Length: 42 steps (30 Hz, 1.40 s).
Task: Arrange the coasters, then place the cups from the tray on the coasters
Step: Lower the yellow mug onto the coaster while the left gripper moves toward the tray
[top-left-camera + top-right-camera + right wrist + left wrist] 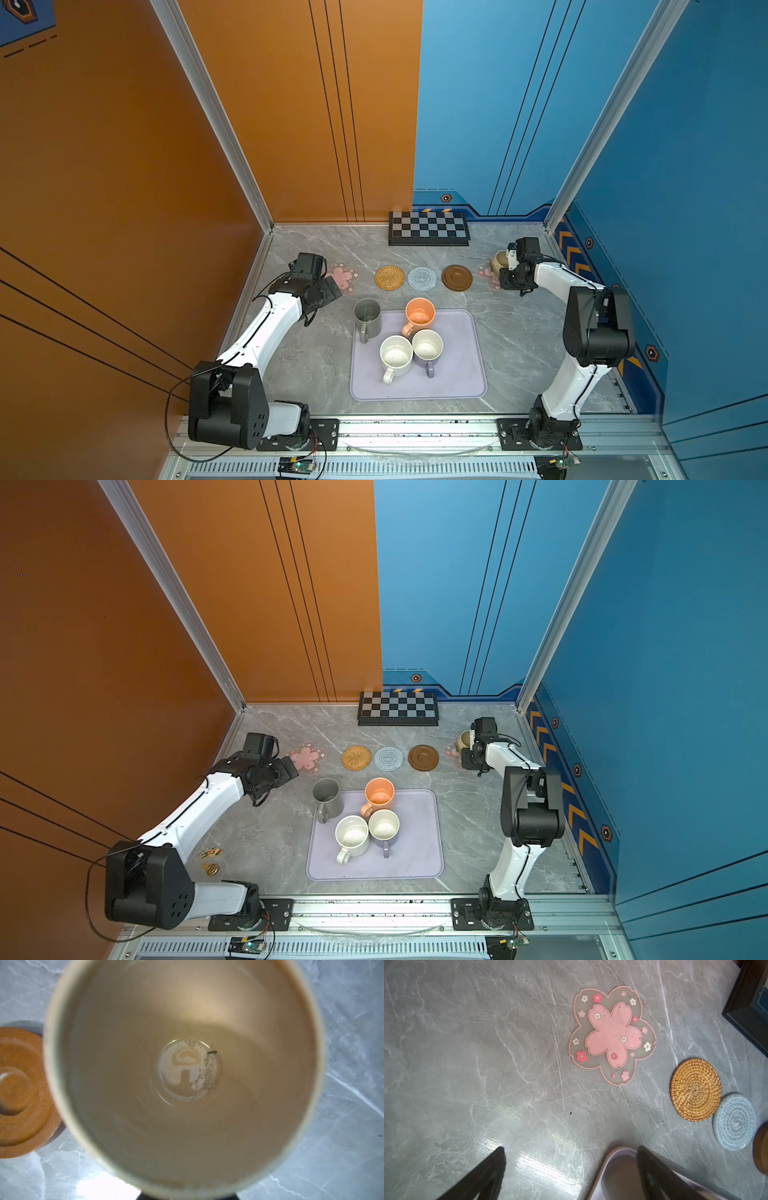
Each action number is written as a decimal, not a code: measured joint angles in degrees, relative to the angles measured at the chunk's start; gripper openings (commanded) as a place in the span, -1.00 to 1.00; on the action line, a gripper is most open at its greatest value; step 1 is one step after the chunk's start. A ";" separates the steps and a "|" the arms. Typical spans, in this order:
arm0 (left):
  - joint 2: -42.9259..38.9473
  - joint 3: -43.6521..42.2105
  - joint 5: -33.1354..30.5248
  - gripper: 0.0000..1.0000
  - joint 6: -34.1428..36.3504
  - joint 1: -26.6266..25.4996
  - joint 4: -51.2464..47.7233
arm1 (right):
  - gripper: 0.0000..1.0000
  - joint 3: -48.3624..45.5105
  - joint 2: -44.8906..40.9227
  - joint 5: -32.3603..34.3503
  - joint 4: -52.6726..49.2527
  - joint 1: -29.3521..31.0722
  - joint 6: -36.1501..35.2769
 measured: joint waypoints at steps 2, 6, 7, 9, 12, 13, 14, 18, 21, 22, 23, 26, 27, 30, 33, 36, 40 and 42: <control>0.00 0.00 0.00 0.96 0.00 0.00 -0.02 | -0.27 0.00 0.00 0.42 -0.15 0.00 0.00; 0.00 0.00 0.02 0.96 0.02 0.00 -0.02 | -0.22 0.00 0.00 1.51 -0.83 0.00 0.07; 0.00 0.00 0.02 0.96 0.02 -0.04 -0.02 | -0.22 0.00 -0.02 1.60 -1.01 0.00 0.07; 0.00 0.00 0.02 0.96 0.02 -0.09 -0.02 | -0.22 0.00 -0.15 1.97 -1.09 0.02 0.09; -0.20 0.00 0.04 0.96 0.07 -0.31 -0.02 | -0.22 0.00 -0.72 2.97 -1.49 0.07 0.17; -0.44 0.00 0.04 0.96 0.11 -0.39 -0.02 | -0.22 0.00 -1.14 3.39 -1.57 0.07 0.20; -0.70 0.00 0.04 0.96 0.28 -0.48 -0.02 | -0.22 0.00 -1.70 4.04 -1.64 0.07 0.22; -2.32 0.00 0.04 0.96 1.42 -1.57 -0.04 | -0.21 0.00 -4.26 5.49 -2.40 0.07 0.24; -4.31 0.00 0.02 0.96 2.01 -2.27 -0.07 | -0.20 -0.02 -6.16 5.73 -2.67 0.07 0.72; -4.90 0.00 0.04 0.96 2.10 -2.29 -0.07 | -0.20 0.00 -6.62 5.68 -2.78 0.09 0.90; -5.51 0.00 0.04 0.96 2.25 -2.29 -0.09 | -0.20 -0.02 -7.23 5.49 -2.95 0.28 1.16; -6.82 -0.07 0.42 0.96 2.62 -2.32 -0.07 | -0.20 -0.02 -9.07 5.27 -3.54 1.16 2.05; -7.23 -0.24 0.61 0.96 2.64 -2.49 -0.07 | -0.19 -0.02 -9.73 5.25 -3.74 1.68 2.21; -9.09 -1.49 0.98 0.96 2.82 -3.52 -0.11 | -0.19 -0.04 -12.24 4.81 -4.35 3.93 2.73; -11.65 -2.97 1.05 0.99 3.08 -5.64 -0.15 | -0.19 -0.04 -15.10 4.26 -4.96 6.16 3.61; -14.58 -4.46 1.09 0.96 3.02 -7.82 -0.31 | -0.18 -0.59 -18.14 3.98 -5.20 7.28 4.52; -18.12 -5.55 0.63 0.90 2.51 -11.54 -1.75 | -0.17 -2.43 -22.56 4.02 -5.90 8.09 5.79; -20.00 -6.10 0.00 0.85 2.10 -14.32 -2.54 | -0.17 -3.85 -24.83 4.11 -6.05 8.74 6.56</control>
